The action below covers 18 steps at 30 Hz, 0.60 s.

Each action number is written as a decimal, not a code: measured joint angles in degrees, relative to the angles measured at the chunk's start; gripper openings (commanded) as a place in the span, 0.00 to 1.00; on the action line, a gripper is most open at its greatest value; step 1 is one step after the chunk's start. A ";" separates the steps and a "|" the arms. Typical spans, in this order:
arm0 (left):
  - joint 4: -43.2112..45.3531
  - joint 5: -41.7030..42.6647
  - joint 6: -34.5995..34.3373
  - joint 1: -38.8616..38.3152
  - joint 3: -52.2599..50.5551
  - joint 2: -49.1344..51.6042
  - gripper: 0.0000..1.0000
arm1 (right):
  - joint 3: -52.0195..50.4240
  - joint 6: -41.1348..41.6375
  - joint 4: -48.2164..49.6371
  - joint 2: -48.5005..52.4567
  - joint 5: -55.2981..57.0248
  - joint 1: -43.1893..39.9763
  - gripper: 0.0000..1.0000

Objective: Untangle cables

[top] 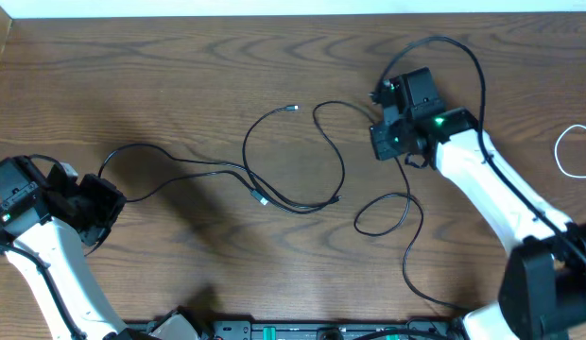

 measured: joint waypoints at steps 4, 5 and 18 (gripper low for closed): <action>-0.13 0.04 0.00 0.00 0.00 0.00 0.07 | 0.00 5.64 -1.92 4.31 0.44 -1.18 0.07; -0.13 0.09 0.00 0.00 0.00 0.00 0.07 | 0.00 6.45 -2.05 5.33 -0.17 -1.29 0.09; 0.13 4.94 4.09 -1.75 0.00 0.00 0.13 | -0.04 0.59 1.33 10.71 -15.82 1.79 0.99</action>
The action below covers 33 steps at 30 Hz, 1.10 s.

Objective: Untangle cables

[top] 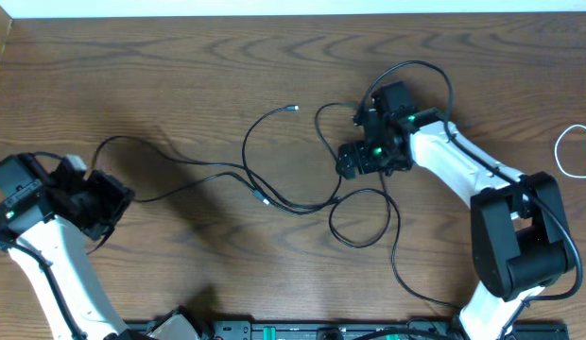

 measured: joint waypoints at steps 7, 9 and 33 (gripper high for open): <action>0.70 9.44 9.97 -7.54 0.00 0.00 0.16 | 0.00 -9.77 0.17 0.02 -7.06 1.27 0.99; 0.81 11.19 12.72 -10.03 0.00 0.00 0.16 | 0.00 -13.44 -0.17 0.02 -9.51 2.99 0.99; 1.29 13.81 19.63 -13.73 -0.09 -19.98 0.17 | -0.09 -21.99 10.71 0.04 0.22 14.84 0.99</action>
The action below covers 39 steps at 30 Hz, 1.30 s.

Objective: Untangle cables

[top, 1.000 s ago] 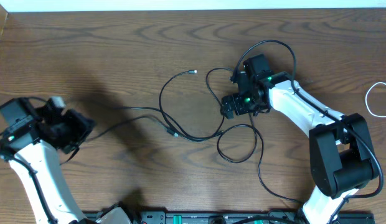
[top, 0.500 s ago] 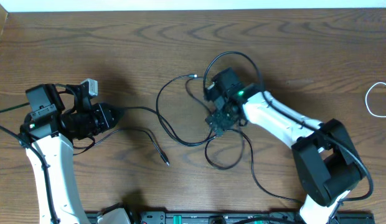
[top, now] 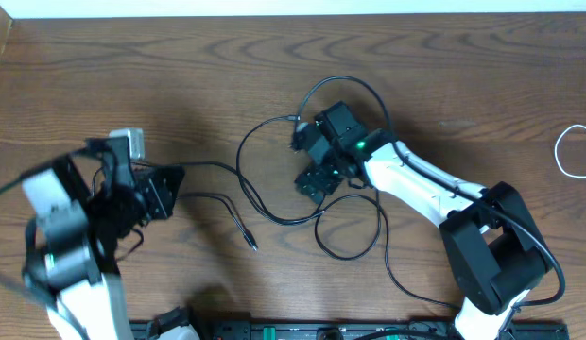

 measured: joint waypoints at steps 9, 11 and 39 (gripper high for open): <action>-3.87 -2.40 -0.61 0.00 0.00 -16.44 0.21 | -0.02 -4.15 1.95 0.00 3.89 2.75 0.99; -4.92 -2.54 -0.59 0.00 0.00 -17.90 0.21 | -0.02 -6.12 1.33 0.00 3.08 3.80 0.99; -7.56 -22.95 -11.37 0.00 0.00 -18.62 0.19 | 0.02 -8.81 15.82 9.53 -4.37 17.05 0.96</action>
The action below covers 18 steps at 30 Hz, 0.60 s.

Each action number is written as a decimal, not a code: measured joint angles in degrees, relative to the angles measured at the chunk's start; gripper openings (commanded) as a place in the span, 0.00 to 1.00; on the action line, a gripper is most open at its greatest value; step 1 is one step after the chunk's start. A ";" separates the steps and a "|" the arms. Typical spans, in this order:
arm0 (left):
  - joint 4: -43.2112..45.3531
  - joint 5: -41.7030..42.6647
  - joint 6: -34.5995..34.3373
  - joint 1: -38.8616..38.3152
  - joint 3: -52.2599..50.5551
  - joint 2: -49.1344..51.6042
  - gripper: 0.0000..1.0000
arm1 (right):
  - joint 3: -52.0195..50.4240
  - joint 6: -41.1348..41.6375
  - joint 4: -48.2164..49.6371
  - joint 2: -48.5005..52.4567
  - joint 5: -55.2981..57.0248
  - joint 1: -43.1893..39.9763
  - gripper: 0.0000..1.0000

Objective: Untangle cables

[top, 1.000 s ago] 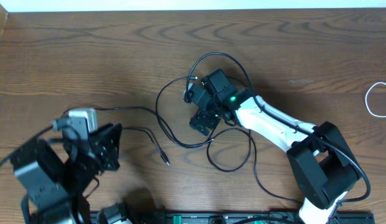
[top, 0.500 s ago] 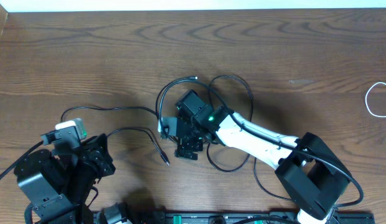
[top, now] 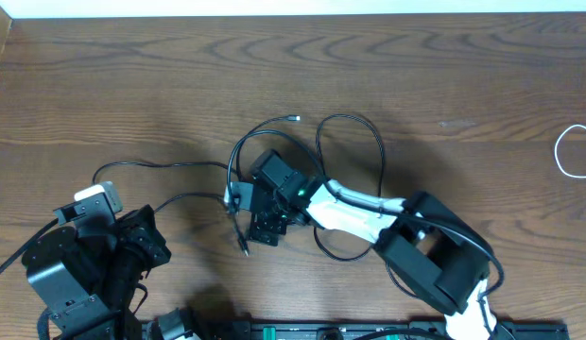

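Two thin black cables lie crossed at the table's centre. One cable [top: 354,123] loops far of the right arm and ends in a small plug [top: 293,118]. The other cable [top: 184,196] runs from my left gripper [top: 146,236] toward the centre, and a loose plug end [top: 243,247] lies near the front. My right gripper [top: 242,200] reaches far left across the centre, down on the crossing strands and seemingly shut on one. The left gripper sits low at the front left with cable trailing from it. The jaws of both are poorly visible.
A white cable loop [top: 575,151] lies at the far right edge. The right arm's white forearm [top: 354,210] stretches across the front centre over a black loop. A rail of equipment [top: 302,331] runs along the front edge.
My right gripper has moved further left and nearer, dragging the loops along. The left arm has pulled back toward the front left, and its cable now lies longer across the table.
The cables first lay spread out, with the right gripper at the back right and the left gripper at the far left. At each later moment the right gripper was further left with the loops bunching up. The left gripper came inward, then retreated to the front left.
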 measured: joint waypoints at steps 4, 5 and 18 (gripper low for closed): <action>-0.02 0.00 -0.42 0.00 0.00 0.02 0.19 | 0.00 2.10 0.79 0.09 0.17 0.79 0.94; -0.02 0.02 -0.46 0.00 0.00 0.02 0.19 | 0.00 2.40 1.33 0.15 0.24 1.05 0.93; -0.28 0.00 -0.63 0.00 0.00 0.02 0.19 | 0.00 12.13 9.94 0.42 12.26 1.75 0.70</action>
